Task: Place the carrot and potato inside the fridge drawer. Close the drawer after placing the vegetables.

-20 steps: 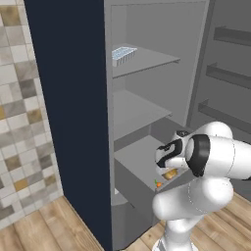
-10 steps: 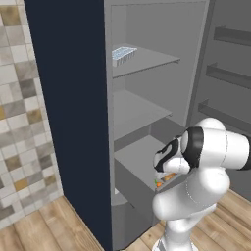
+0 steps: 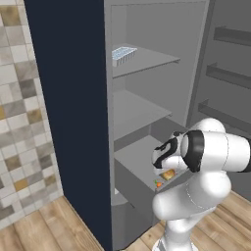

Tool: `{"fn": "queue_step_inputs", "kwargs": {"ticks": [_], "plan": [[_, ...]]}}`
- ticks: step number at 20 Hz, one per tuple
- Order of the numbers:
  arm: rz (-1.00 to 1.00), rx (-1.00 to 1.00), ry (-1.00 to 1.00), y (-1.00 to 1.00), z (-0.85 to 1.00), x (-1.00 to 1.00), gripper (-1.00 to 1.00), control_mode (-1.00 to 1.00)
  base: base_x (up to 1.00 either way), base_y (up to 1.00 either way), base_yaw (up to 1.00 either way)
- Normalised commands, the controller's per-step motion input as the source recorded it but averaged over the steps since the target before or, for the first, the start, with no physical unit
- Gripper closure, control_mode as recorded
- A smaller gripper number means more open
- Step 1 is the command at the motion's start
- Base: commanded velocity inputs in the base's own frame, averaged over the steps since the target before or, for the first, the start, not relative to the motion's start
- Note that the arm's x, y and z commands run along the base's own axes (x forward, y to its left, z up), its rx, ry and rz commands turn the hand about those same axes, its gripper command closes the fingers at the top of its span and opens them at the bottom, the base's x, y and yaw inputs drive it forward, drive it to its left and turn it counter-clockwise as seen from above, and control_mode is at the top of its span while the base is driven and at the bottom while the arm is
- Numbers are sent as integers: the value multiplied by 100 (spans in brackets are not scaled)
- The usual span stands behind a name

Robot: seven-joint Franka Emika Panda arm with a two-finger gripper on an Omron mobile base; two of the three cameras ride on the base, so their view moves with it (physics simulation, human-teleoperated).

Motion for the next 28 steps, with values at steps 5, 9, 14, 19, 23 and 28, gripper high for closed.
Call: {"fn": "queue_step_inputs", "kwargs": {"ticks": [5,9,14,19,23,28], "plan": [[-1,0,0,17,9,26,-100,-100,0,0,0],[0,0,8,11,-12,5,-100,-100,0,0,0],[0,0,4,0,-33,3,-100,-100,0,0,0],[0,0,-2,0,-44,10,-100,-100,0,0,0],[0,0,-5,0,-63,-1,-100,-100,0,0,0],[0,0,-10,0,-46,17,-100,-100,0,0,0]]}}
